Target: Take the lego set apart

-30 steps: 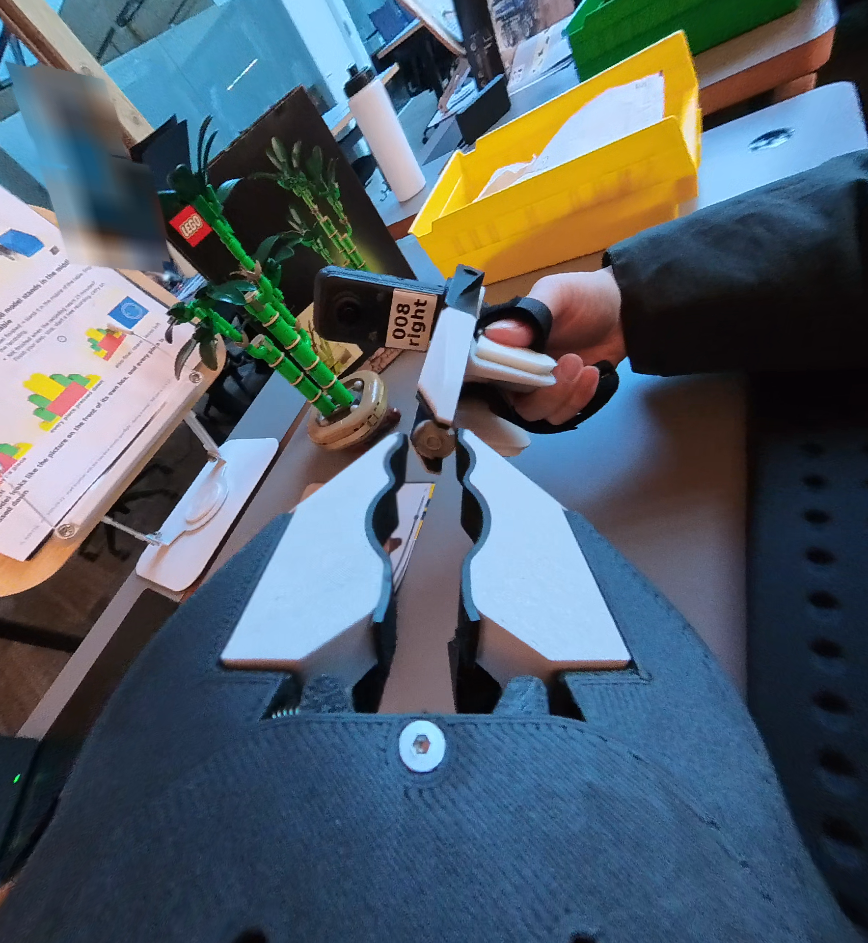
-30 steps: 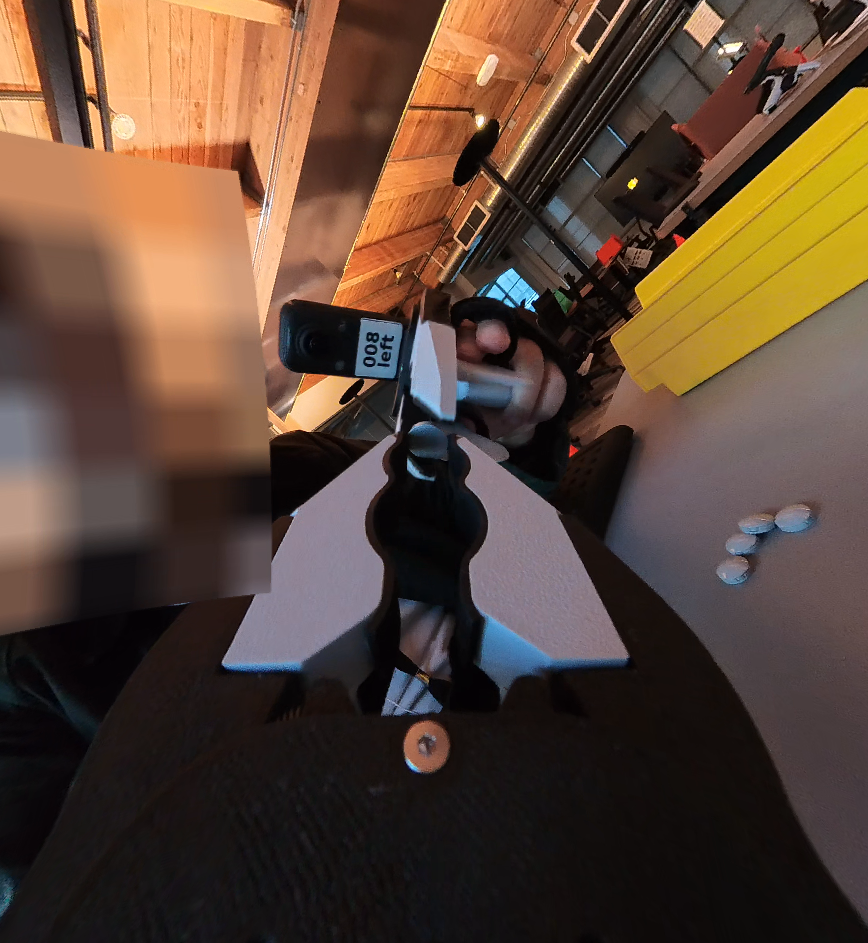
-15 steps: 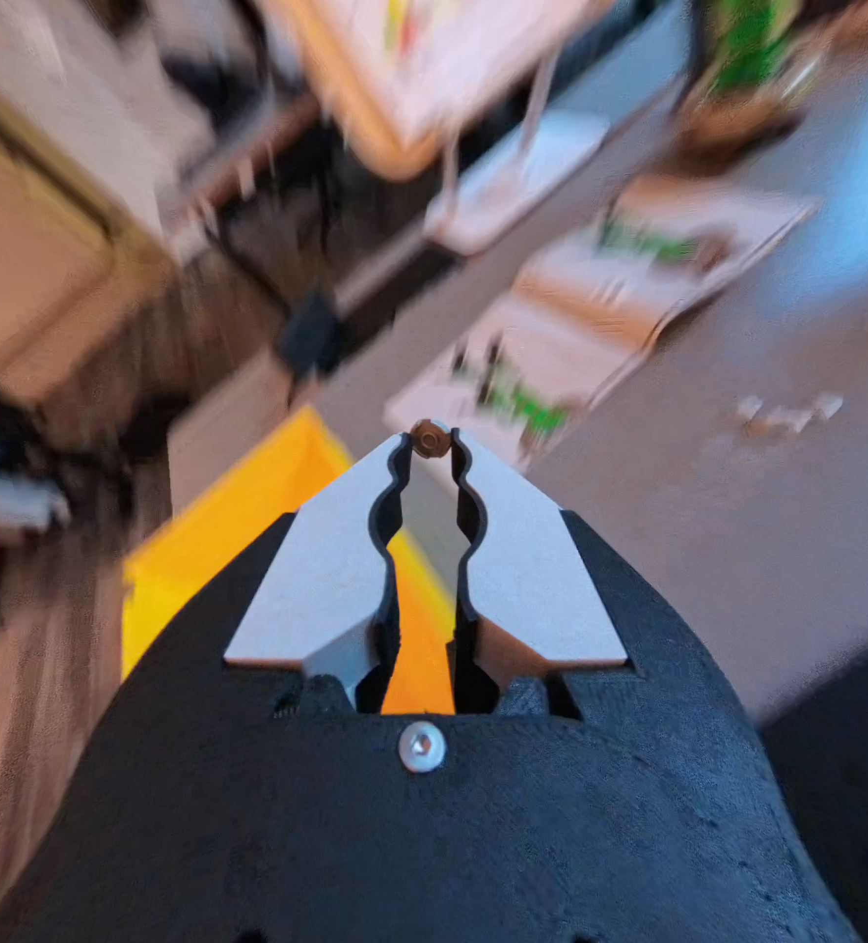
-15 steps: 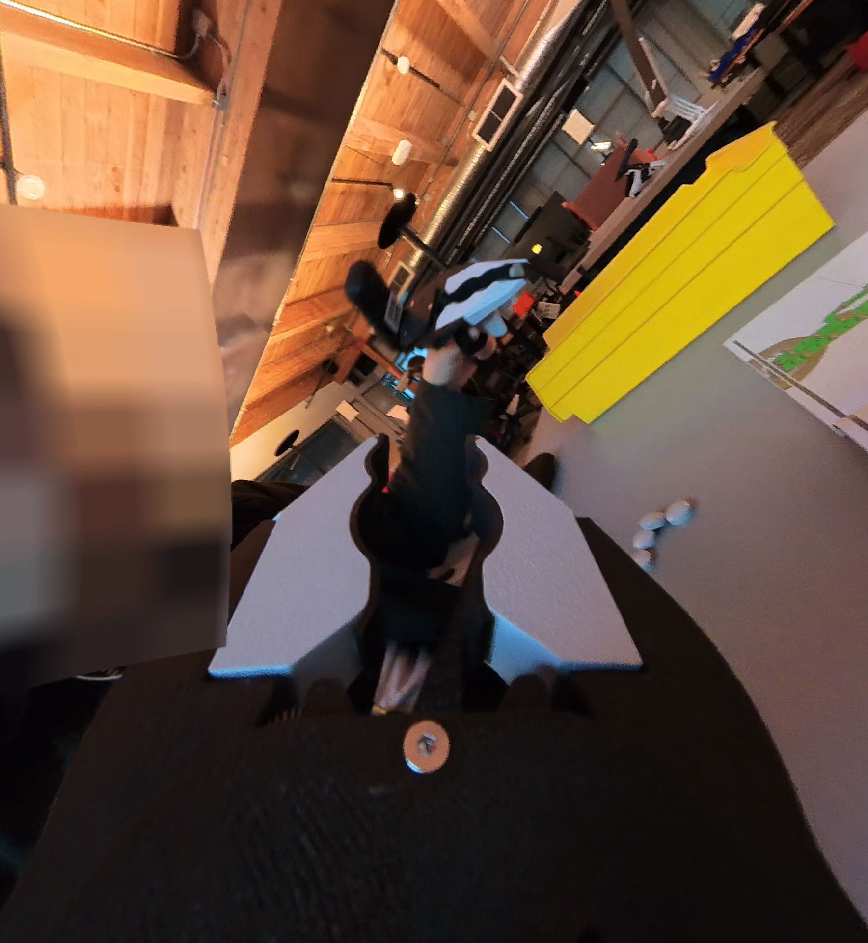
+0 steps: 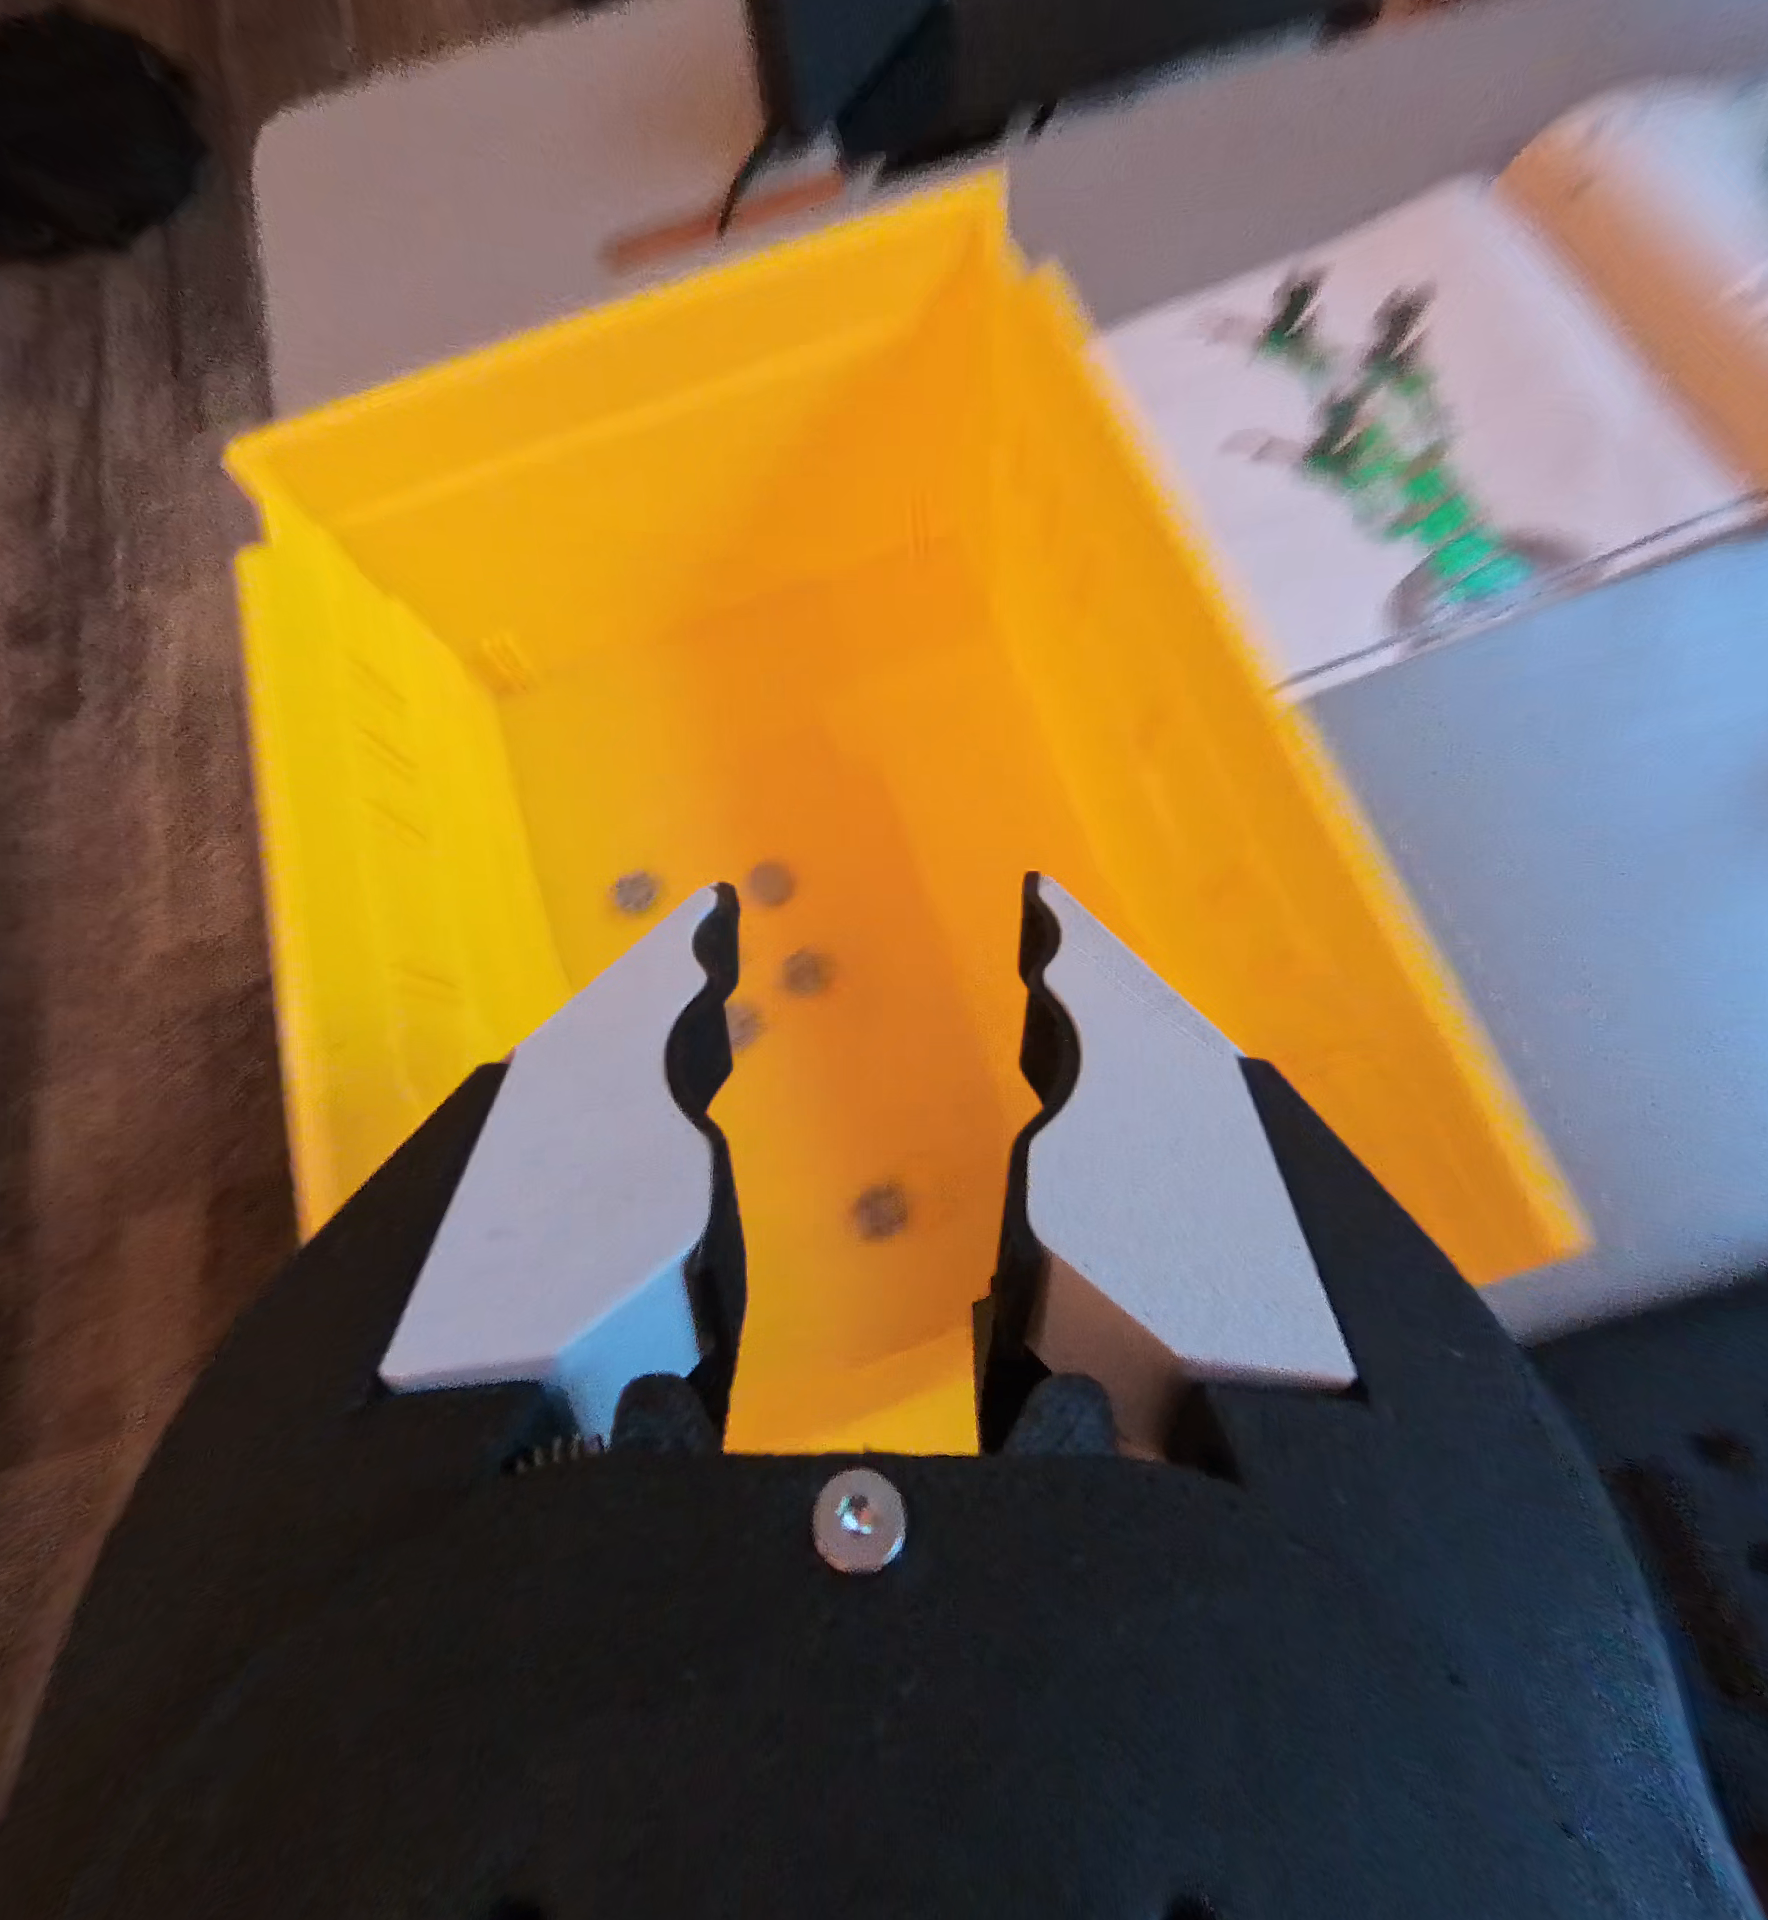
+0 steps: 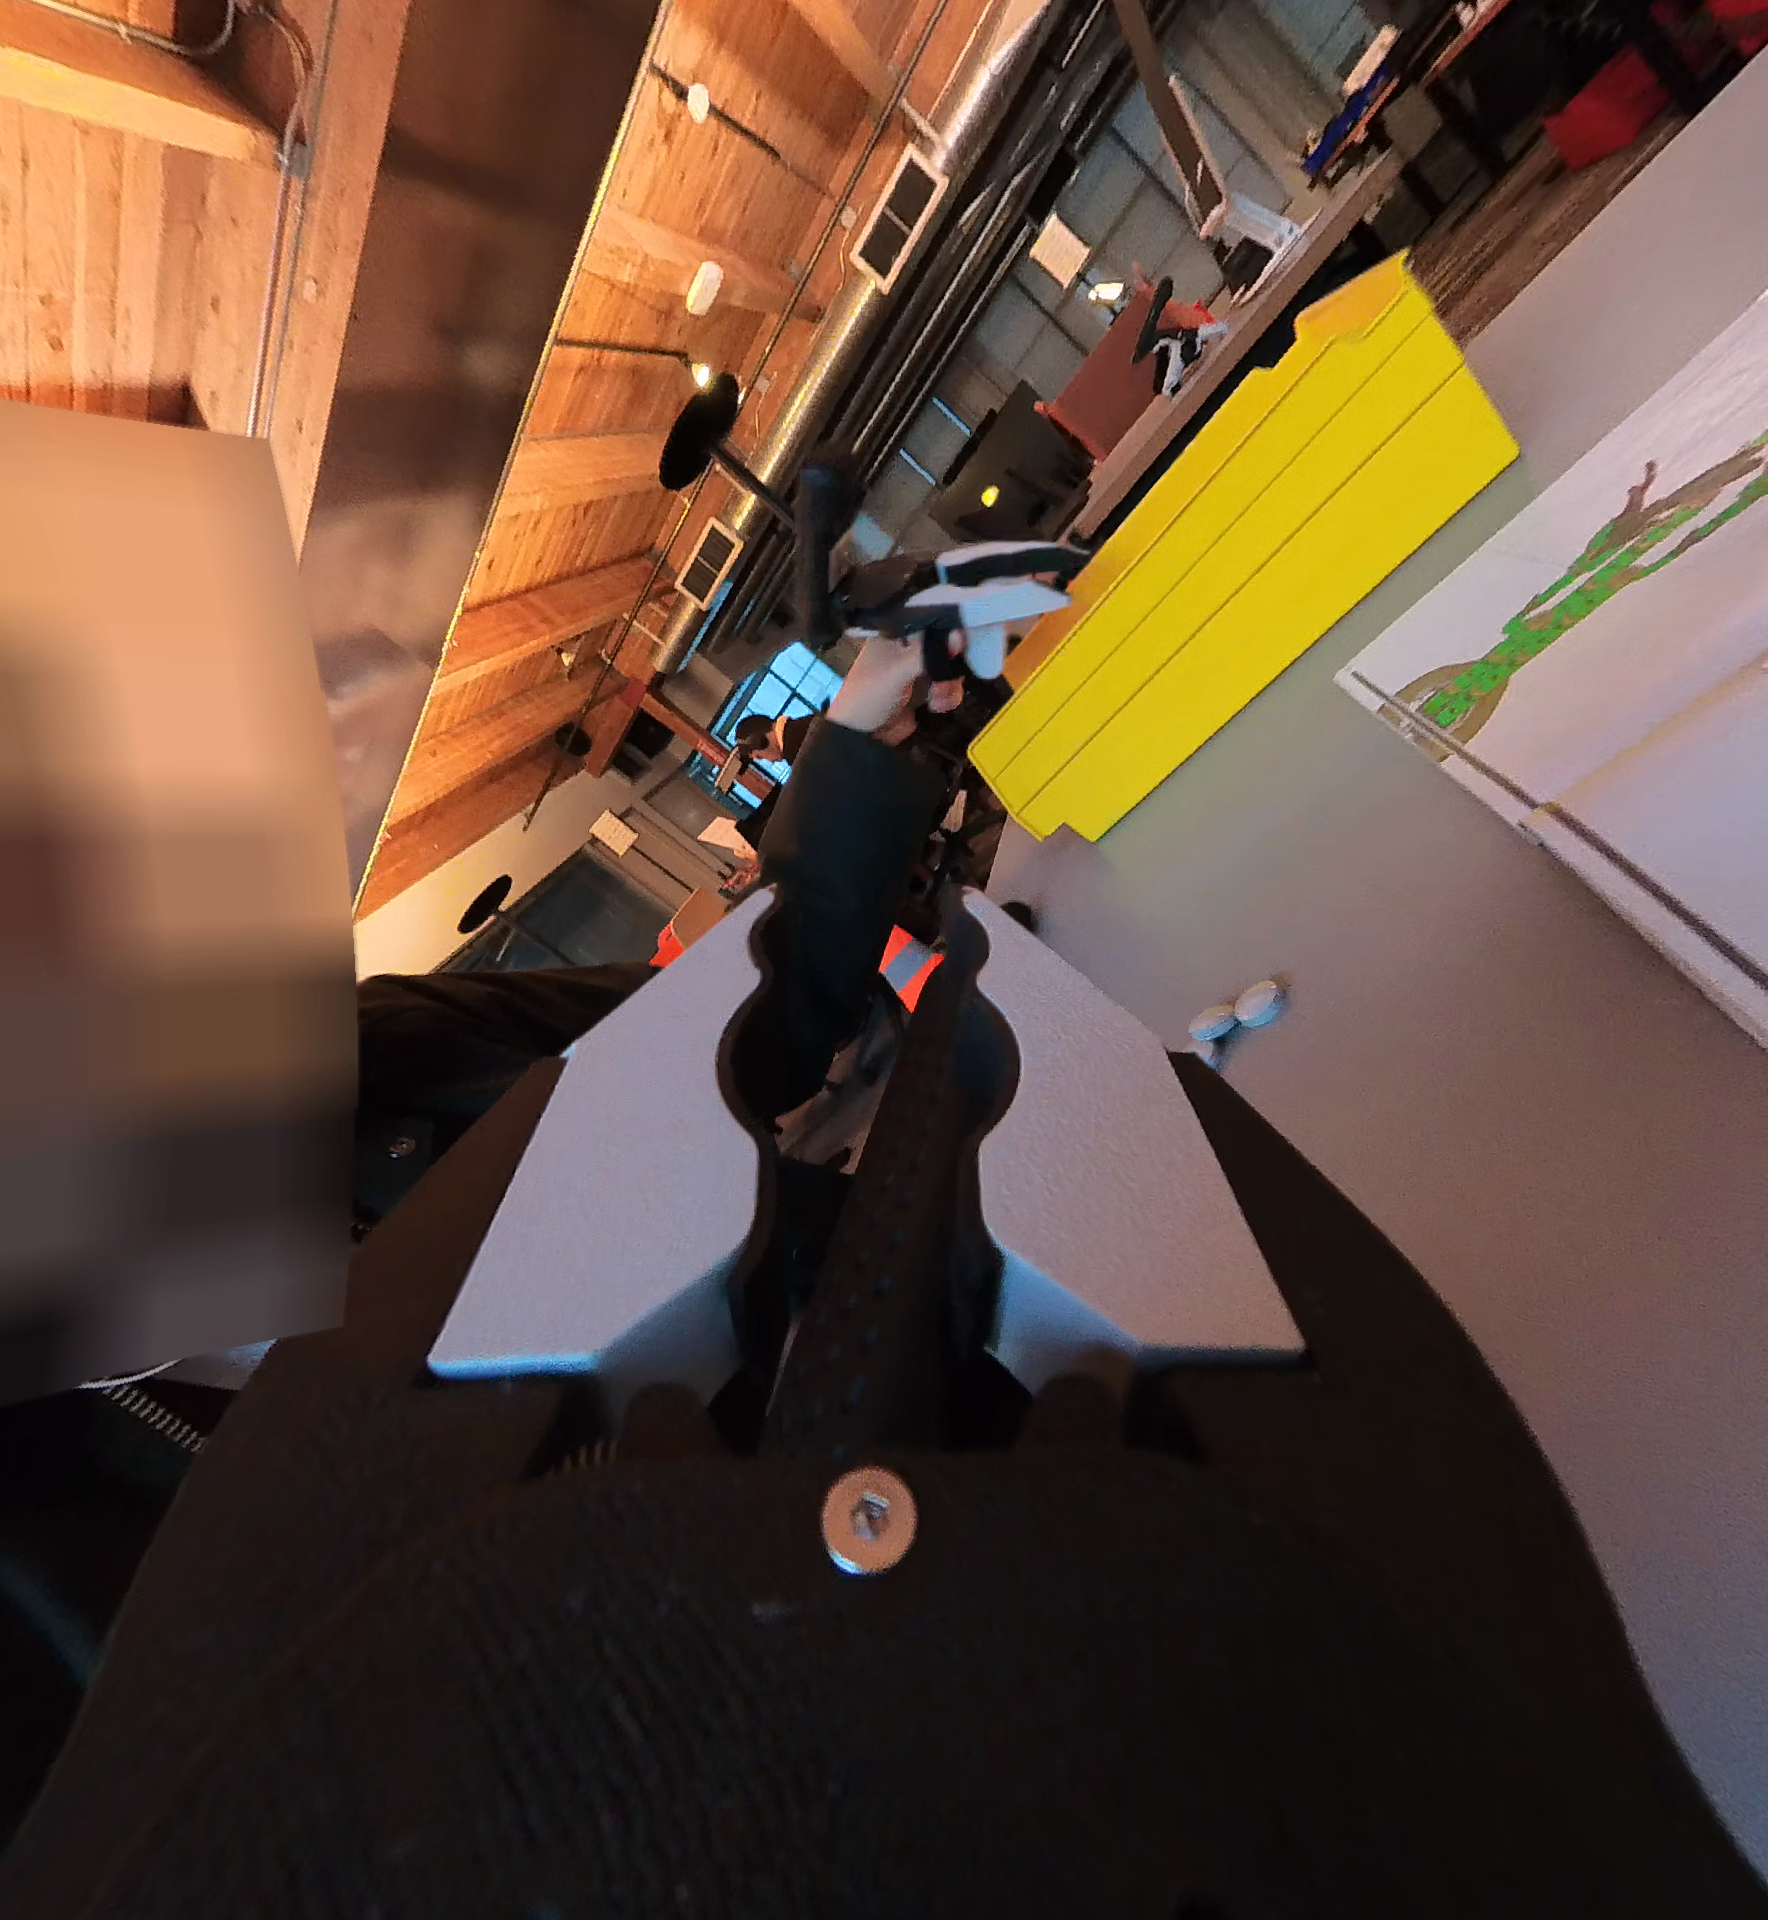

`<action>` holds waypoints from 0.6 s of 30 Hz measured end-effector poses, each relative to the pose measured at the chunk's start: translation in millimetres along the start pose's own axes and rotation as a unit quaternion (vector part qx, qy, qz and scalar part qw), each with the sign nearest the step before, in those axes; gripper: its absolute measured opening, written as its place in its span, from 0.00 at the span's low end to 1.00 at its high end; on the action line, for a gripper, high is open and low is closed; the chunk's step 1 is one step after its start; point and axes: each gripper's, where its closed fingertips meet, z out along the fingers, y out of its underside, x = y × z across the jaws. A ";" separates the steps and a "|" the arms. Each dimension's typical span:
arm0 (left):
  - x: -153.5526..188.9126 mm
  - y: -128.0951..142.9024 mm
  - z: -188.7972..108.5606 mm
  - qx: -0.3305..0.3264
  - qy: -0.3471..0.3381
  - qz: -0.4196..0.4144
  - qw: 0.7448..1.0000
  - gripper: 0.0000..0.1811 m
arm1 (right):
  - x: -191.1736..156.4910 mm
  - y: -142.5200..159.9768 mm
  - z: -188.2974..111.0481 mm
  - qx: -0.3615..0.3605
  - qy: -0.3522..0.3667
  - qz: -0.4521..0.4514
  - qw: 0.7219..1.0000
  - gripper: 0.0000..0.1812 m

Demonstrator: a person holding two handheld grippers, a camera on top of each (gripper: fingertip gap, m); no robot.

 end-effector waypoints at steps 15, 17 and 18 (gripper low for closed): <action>328.0 -5.3 71.6 -0.002 0.304 0.166 0.938 0.17 | 13.1 -8.6 -11.7 0.018 0.049 -0.037 0.998 0.13; 332.4 -0.3 83.9 -0.017 0.308 0.170 0.936 0.15 | 11.3 -9.8 -12.3 0.019 0.048 -0.039 0.998 0.13; 329.5 2.6 90.4 -0.019 0.291 0.191 0.937 0.14 | 10.5 -10.6 -12.5 0.020 0.047 -0.039 0.998 0.13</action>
